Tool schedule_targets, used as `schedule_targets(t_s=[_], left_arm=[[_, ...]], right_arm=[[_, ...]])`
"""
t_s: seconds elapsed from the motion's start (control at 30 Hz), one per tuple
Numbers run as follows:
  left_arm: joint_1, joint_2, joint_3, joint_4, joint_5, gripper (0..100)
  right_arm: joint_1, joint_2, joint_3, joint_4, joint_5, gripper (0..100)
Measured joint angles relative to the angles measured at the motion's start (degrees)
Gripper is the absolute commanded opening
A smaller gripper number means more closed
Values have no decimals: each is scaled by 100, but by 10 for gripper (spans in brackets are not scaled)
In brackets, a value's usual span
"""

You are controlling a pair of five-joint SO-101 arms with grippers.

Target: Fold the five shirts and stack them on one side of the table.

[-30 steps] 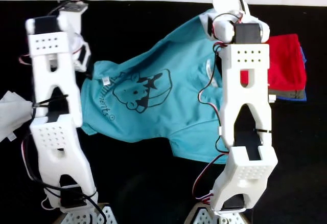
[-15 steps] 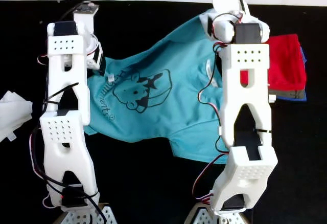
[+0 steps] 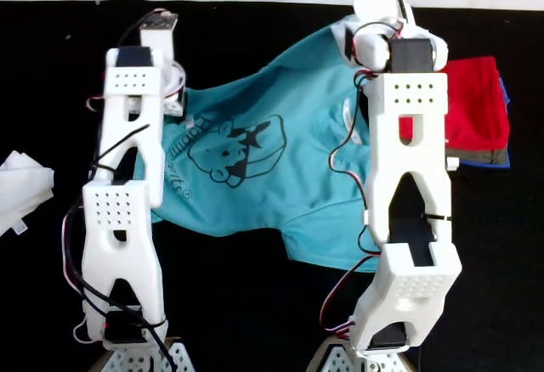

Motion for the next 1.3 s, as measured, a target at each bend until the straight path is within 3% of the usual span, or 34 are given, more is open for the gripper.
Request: schedule_targets(t_s=[0.13,0.37,0.5,0.67,0.93,1.0,1.17,1.3], left_arm=[[62,0,-492,193,202,9],[62,0,-2224,1881,237,9],[-53,-62,-2523,2224,237,9],[-334,-1169,-1442,2251,237,9],[-440,-3886,2092,2251,202,11],[-422,-4149,2673,1908,193,34],[-343,-4097,3270,563,193,204],[-9,-3288,3059,-185,554,194]], right_arm=[[0,0,0,141,0,5],[0,-176,0,686,0,5],[0,-580,0,923,0,5],[0,-1020,0,1371,0,5],[-396,-1644,-9,2778,0,5],[-440,-1705,-9,3068,0,5],[-422,-1705,-9,3253,0,5],[-422,-1556,-9,3253,0,5]])
